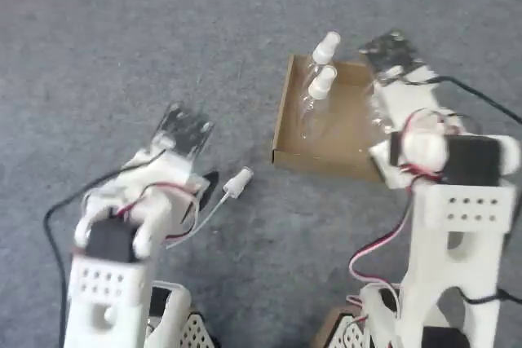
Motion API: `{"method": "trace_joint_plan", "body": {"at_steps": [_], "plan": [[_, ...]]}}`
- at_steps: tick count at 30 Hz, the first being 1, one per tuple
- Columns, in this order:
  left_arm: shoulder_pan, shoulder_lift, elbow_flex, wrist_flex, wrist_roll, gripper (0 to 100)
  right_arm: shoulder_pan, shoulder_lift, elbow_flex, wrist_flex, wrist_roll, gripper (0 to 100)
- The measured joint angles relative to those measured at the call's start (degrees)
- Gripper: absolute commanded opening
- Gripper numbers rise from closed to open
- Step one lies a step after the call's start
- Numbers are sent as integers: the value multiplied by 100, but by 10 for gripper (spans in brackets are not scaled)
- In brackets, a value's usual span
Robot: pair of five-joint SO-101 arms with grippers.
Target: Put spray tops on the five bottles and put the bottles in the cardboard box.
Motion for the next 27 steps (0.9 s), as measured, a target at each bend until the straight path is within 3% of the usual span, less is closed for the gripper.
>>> {"method": "trace_joint_plan", "body": {"at_steps": [7, 12, 17, 27], "plan": [[677, 2066, -747, -316, 0, 202, 1705, 35, 88, -105, 976, 6], [809, 3534, -985, -914, 0, 170, 2646, 431, 1143, -1363, 1354, 6], [809, 4756, -1310, -1178, -9, 170, 3077, 1002, 2224, -2585, 1697, 6], [809, 6040, -1451, -1714, -352, 168, 3490, 1829, 2998, -3780, 1899, 6]]}}
